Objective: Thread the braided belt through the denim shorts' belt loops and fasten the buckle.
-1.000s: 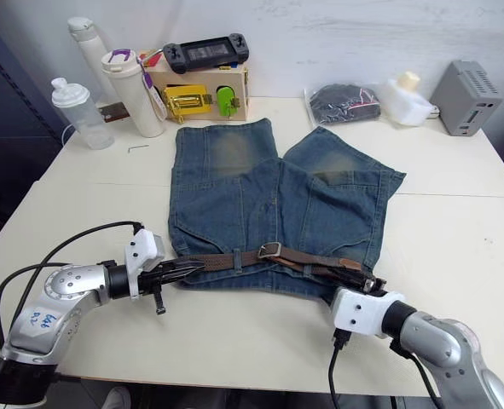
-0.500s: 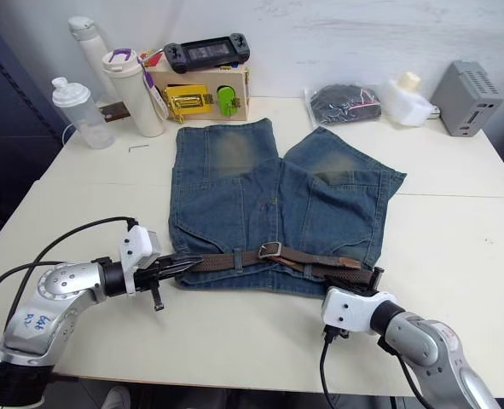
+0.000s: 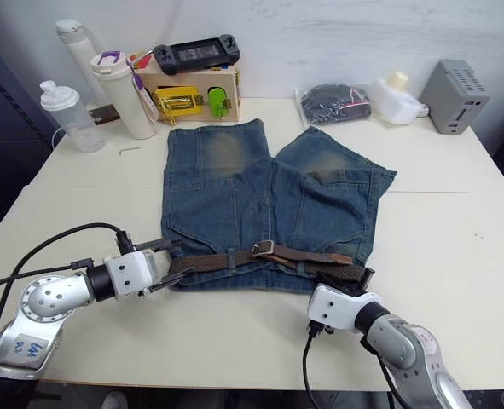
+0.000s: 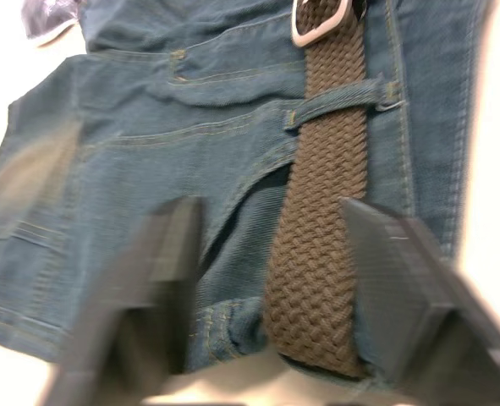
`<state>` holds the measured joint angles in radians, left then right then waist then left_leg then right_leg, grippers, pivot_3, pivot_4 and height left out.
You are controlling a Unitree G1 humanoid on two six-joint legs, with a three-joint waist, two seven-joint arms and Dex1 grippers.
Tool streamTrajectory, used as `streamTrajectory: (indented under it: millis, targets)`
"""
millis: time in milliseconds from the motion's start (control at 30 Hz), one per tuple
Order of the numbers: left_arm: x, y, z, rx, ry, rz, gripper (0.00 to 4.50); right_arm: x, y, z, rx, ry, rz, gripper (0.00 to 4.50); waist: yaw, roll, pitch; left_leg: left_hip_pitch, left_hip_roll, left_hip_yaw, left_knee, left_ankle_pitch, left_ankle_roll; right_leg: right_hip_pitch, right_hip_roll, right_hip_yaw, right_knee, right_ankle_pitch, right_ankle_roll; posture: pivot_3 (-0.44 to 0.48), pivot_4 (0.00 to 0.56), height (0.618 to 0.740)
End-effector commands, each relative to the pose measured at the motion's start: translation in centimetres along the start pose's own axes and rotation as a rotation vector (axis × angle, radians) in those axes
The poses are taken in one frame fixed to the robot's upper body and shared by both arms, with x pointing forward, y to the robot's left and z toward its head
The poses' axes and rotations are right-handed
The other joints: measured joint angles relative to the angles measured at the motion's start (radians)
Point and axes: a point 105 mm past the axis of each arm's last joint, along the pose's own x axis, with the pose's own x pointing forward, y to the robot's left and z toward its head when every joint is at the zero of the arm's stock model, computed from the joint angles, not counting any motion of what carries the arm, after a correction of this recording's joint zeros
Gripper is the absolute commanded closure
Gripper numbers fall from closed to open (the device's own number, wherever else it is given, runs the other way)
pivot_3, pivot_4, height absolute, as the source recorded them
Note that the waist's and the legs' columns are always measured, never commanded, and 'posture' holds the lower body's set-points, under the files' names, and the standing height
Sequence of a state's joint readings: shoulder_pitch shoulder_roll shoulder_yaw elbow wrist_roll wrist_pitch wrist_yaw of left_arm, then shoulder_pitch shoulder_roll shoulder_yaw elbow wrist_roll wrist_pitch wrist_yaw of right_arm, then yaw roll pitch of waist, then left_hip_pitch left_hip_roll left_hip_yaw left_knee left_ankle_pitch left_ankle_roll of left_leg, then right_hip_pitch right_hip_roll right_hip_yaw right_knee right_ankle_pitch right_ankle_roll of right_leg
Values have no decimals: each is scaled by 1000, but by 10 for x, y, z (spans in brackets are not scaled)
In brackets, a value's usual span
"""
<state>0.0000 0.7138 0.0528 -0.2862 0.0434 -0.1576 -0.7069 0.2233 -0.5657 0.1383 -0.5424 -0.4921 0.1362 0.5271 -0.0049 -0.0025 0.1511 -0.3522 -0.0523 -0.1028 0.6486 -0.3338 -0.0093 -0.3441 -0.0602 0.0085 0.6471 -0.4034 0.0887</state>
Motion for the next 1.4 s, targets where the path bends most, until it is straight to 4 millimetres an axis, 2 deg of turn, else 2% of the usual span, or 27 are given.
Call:
streamTrajectory:
  millis: [33,167,367,467,567,667,700,733,800,967,1067,1133,1300,1400]
  targets:
    - [1,-4,-1,37,-10,12,436,3,12,8,24,-15,38,4500,0,0,0,0,0,0,0,0,0,0,0,0,0,0,0,0,150,740]
    - [4,-8,-1,51,-16,-12,436,2,14,10,30,-13,37,4500,1,0,0,0,0,0,0,0,0,0,0,0,0,0,0,0,150,740]
    - [17,-1,-4,137,21,23,436,1,17,11,46,-9,39,4500,2,0,0,0,0,0,0,0,0,0,0,0,0,0,0,0,150,740]
    - [20,-3,-1,132,13,29,1182,1,17,13,48,-11,40,4500,0,0,0,0,0,0,-1,0,0,-1,0,0,0,0,0,0,150,740]
    - [21,-14,-9,141,50,-19,2432,2,16,13,48,-12,36,4500,1,0,0,0,0,0,-1,0,0,-1,0,0,0,0,0,0,150,740]
    - [20,-17,-14,124,71,-26,3861,3,15,14,47,-16,33,4500,1,0,0,0,0,0,-1,0,0,-1,0,0,0,0,0,0,150,740]
    - [20,-16,-15,118,72,-20,4232,3,15,15,47,-17,33,4500,2,0,0,0,0,0,-1,0,0,-1,0,0,0,0,0,0,150,740]
    - [21,-14,-16,120,81,-8,4413,3,14,15,46,-18,33,4500,2,0,0,0,0,0,-1,0,0,-1,0,0,0,0,0,0,150,740]
    - [20,-12,-20,126,100,2,4413,4,14,14,44,-18,35,4500,1,0,0,0,0,0,-1,0,0,-1,0,0,0,0,0,0,150,740]
    - [11,-2,-43,84,220,79,4413,5,15,15,47,-22,37,4500,1,0,0,0,0,0,-1,0,0,-1,0,0,1,0,0,0,150,740]
    - [-12,7,-65,53,314,128,4413,5,14,11,46,-3,34,4500,0,0,0,0,0,0,-1,0,0,-2,0,0,1,0,0,0,150,740]
    - [-23,2,-73,48,340,103,4413,5,11,9,47,4,28,4500,-2,0,0,0,1,0,-1,0,-1,-3,0,0,1,0,0,0,150,740]
    - [-27,-20,-71,29,314,14,4413,8,7,5,49,15,19,4500,3,1,1,0,1,1,-2,0,-1,-2,0,0,1,0,0,0,150,740]
    - [-19,-20,-65,13,278,29,4413,9,8,6,53,10,28,4500,3,1,1,0,1,1,-1,0,-1,-2,0,0,1,0,0,0,150,740]
